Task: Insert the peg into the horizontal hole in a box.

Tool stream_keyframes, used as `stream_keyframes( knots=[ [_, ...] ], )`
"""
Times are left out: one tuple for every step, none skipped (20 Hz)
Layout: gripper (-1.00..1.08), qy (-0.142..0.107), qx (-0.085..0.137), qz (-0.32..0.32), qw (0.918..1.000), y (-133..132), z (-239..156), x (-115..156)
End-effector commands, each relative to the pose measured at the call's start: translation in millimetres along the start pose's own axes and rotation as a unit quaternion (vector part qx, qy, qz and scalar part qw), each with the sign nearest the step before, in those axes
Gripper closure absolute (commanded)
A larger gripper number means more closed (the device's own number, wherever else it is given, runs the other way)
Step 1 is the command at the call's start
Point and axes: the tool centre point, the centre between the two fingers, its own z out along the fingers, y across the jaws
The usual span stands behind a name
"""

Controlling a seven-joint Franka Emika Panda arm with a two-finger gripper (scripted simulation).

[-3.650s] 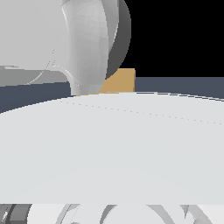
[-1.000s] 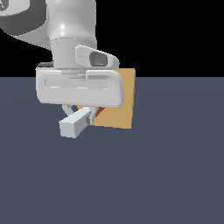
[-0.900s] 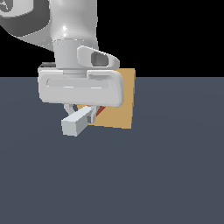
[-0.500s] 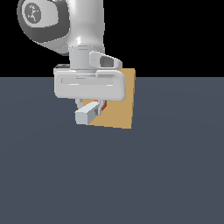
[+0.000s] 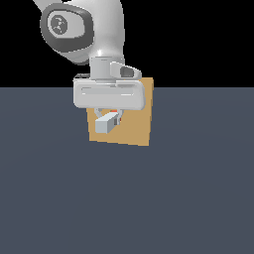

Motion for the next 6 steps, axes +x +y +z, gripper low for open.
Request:
stream_keyframes(
  knots=[
    [1.08,0.003,-0.004,-0.005,1.0,1.3,-1.8,13.5],
    [1.08,0.003,-0.004,-0.005,1.0,1.5,-1.9,13.2],
    [1.08,0.003,-0.004,-0.005,1.0,1.8,-1.9,12.1],
    [1.08,0.003,-0.004,-0.005,1.0,2.0,-1.9,10.5],
    [1.08,0.003,-0.004,-0.005,1.0,2.1,-1.9,9.4],
    [1.08,0.003,-0.004,-0.005,1.0,2.1,-1.9,9.1]
  ],
)
